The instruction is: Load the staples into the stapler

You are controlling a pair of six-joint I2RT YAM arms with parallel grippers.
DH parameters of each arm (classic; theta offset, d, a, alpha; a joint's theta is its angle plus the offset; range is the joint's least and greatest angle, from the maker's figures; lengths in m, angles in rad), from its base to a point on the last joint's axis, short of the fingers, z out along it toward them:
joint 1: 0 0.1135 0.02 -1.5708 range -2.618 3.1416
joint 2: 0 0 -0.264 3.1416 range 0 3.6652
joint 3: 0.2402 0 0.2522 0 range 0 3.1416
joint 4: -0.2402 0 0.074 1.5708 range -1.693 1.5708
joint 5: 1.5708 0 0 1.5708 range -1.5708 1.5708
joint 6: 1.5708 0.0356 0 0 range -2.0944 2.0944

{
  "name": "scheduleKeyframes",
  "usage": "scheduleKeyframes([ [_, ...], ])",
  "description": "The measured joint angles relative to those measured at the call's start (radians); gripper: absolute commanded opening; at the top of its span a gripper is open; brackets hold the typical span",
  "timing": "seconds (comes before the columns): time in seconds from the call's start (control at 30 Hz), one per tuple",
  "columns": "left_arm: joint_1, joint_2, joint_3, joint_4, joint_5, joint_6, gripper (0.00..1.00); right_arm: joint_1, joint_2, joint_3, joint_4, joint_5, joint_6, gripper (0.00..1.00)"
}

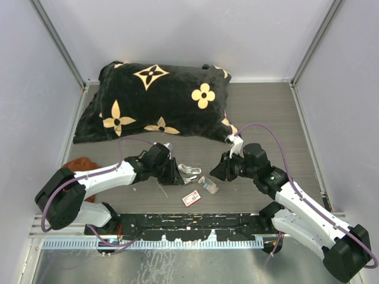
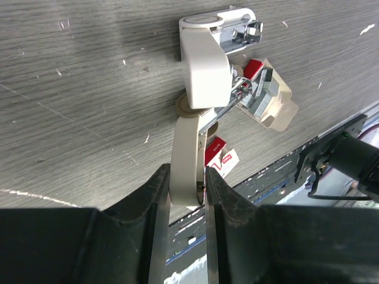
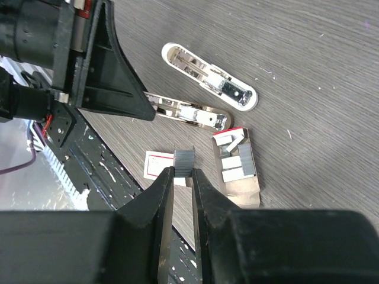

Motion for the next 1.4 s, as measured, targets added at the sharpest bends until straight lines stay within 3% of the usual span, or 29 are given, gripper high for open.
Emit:
scheduleKeyframes([
  [0.13,0.000,0.001,0.064,-0.099,0.006,0.067,0.01,0.005,0.029,0.009,-0.021,0.000,-0.018,0.06],
  [0.43,0.042,0.119,0.355,-0.405,0.109,0.385,0.00,0.069,0.112,0.074,-0.047,-0.006,-0.064,0.06],
  [0.67,0.074,0.271,0.500,-0.621,0.157,0.648,0.04,0.273,0.221,0.139,-0.074,0.086,-0.095,0.06],
  [0.93,0.089,0.335,0.570,-0.709,0.186,0.832,0.25,0.394,0.357,0.186,-0.079,0.199,-0.133,0.06],
  [1.2,0.093,0.335,0.571,-0.704,0.196,0.880,0.59,0.432,0.465,0.219,-0.073,0.264,-0.159,0.06],
  [1.4,0.141,0.310,0.549,-0.664,0.207,0.880,0.71,0.438,0.528,0.255,-0.066,0.285,-0.166,0.06],
])
